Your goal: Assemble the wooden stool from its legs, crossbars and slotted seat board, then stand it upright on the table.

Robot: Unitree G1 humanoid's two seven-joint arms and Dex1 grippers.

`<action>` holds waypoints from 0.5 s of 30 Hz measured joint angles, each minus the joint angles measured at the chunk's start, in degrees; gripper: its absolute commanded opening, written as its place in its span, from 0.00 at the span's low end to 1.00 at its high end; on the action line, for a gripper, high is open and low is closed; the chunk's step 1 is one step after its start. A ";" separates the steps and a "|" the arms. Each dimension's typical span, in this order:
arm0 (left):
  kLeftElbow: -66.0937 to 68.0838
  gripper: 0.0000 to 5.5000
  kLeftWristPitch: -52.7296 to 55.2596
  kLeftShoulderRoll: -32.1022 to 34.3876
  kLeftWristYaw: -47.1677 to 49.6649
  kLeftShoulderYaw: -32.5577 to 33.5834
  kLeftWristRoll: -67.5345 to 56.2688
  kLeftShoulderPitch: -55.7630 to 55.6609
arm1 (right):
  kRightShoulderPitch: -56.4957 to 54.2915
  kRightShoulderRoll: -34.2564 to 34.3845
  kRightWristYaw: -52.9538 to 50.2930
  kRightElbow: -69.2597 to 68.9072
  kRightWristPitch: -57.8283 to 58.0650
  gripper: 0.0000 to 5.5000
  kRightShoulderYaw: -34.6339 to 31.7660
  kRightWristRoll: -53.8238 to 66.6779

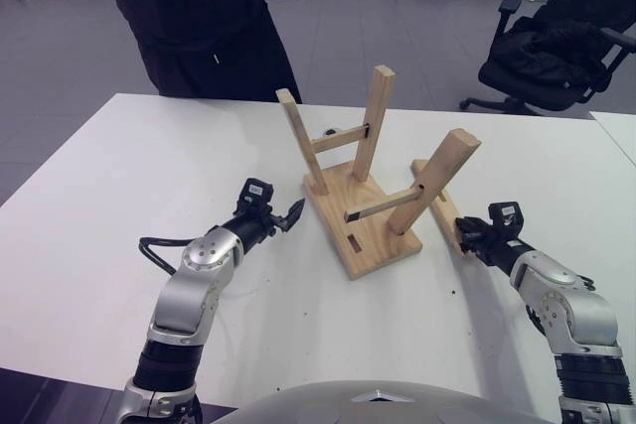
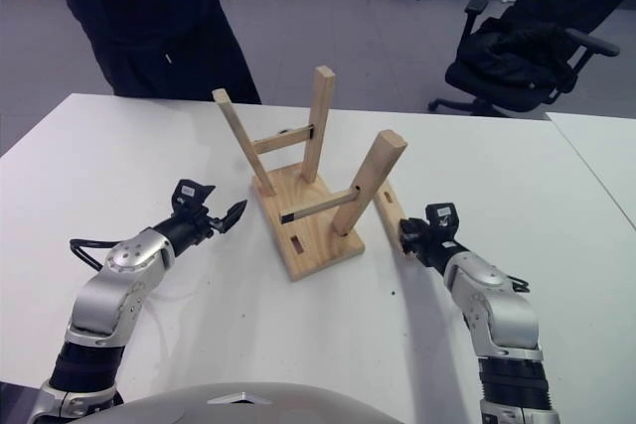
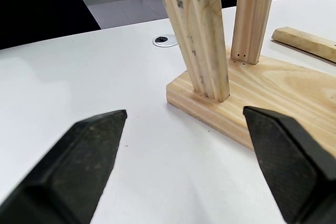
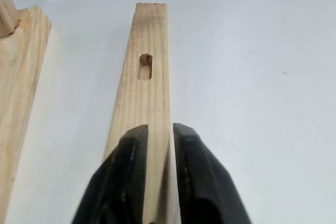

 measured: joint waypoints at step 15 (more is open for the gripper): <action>-17.08 0.74 9.57 3.48 1.25 28.78 -51.47 -15.08 | -26.96 -9.77 7.62 -9.39 -17.95 0.01 -3.44 -1.63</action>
